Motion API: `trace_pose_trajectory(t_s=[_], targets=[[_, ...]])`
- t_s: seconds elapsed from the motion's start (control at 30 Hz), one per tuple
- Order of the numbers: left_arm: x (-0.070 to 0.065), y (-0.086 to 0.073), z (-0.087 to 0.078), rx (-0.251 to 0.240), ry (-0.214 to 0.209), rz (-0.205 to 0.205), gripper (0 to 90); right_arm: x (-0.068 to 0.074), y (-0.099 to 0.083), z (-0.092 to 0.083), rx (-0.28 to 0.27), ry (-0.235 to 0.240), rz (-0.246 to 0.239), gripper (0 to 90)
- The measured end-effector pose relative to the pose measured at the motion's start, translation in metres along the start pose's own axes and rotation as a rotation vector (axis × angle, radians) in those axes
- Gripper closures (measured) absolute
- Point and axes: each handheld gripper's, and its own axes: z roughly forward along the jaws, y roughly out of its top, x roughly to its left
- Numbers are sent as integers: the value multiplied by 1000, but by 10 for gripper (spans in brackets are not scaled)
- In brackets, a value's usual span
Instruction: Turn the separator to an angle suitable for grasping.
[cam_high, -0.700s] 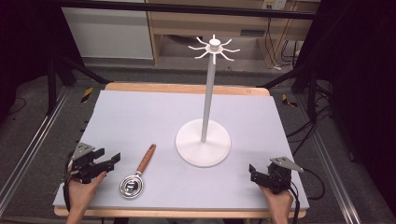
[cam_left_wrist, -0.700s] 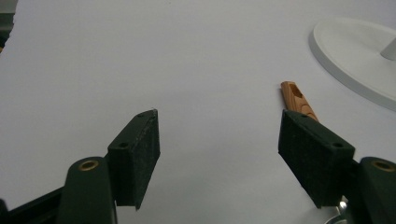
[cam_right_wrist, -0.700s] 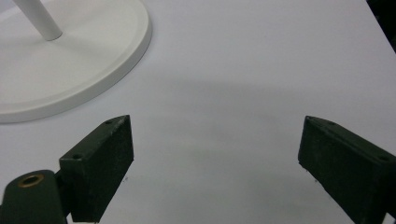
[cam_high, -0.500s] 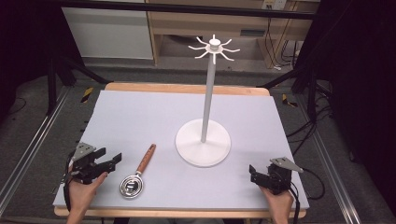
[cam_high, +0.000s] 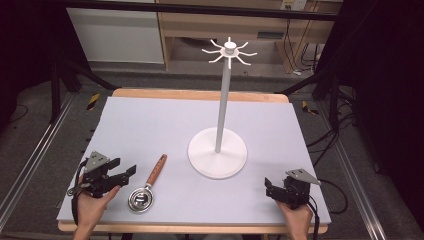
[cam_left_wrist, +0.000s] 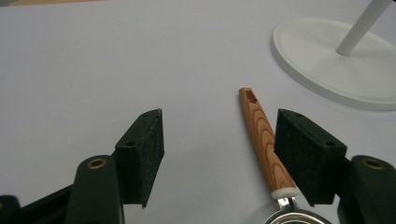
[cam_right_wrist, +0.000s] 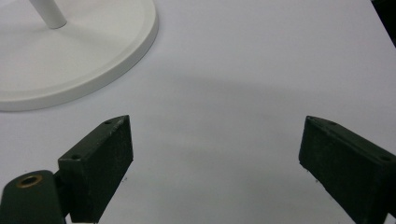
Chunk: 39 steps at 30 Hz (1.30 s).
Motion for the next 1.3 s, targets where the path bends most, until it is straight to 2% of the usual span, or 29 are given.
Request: trace_pose_trajectory(t_s=[0.23, 0.43, 0.63, 0.97, 1.3], targets=[[-10, 10, 2, 8, -11, 26, 334, 0, -2, 0, 6, -7, 1, 110], [-17, 20, 3, 18, -39, 55, 334, 2, -3, 0, 12, -8, -9, 113], [-19, 26, 5, 30, -50, 55, 339, 1, -2, -1, 9, -9, -7, 114], [-31, 40, 16, 87, -82, 90, 359, 0, -2, -2, 7, -16, -6, 114], [-38, 38, 28, 144, -94, 112, 363, 0, -2, -2, 8, -16, -11, 114]])
